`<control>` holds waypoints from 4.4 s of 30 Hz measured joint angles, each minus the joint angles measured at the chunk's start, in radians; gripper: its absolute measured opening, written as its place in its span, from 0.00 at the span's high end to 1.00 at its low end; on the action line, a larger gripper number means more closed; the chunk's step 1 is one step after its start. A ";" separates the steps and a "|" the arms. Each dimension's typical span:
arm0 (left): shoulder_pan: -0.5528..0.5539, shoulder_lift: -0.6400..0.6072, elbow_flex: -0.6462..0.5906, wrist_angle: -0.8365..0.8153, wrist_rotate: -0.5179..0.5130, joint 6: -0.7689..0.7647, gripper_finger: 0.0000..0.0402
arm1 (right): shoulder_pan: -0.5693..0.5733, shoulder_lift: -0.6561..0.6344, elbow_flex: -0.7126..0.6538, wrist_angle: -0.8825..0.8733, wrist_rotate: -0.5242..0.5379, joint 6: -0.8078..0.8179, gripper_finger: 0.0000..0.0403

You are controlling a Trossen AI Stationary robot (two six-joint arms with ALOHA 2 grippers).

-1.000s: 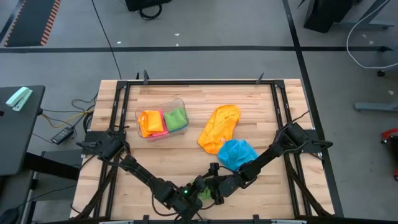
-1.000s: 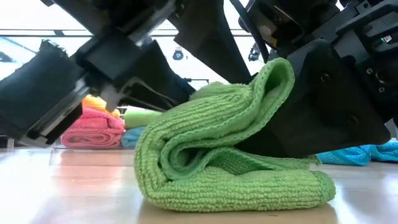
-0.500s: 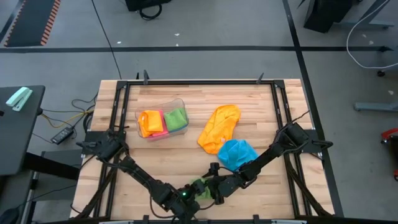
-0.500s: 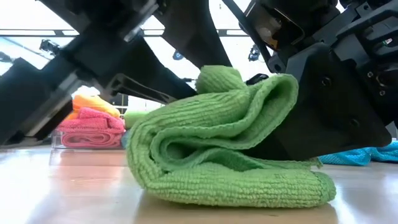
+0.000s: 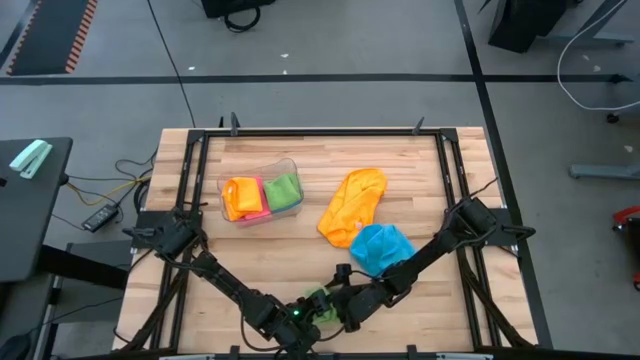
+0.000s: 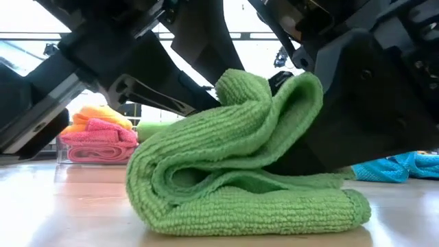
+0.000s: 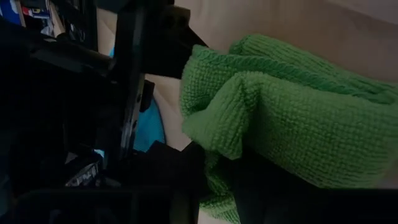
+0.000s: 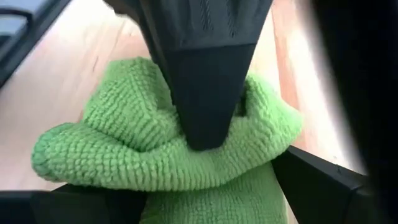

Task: Fold microfiber towels
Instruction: Fold the green microfiber towel

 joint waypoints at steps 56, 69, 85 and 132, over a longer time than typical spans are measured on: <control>0.049 -0.107 0.000 -0.032 0.237 -0.014 0.81 | 0.124 -0.240 -0.093 -0.402 0.143 0.169 0.19; 0.117 -0.107 0.000 -0.027 0.327 -0.035 0.75 | 0.179 -0.240 -0.233 -0.242 0.135 0.232 0.19; 0.182 -0.095 0.000 0.053 0.508 0.002 0.33 | 0.167 -0.240 -0.348 0.019 0.139 0.200 0.19; 0.300 -0.055 0.000 0.174 0.550 -0.159 0.55 | 0.256 -0.323 -0.348 0.126 0.171 0.077 0.19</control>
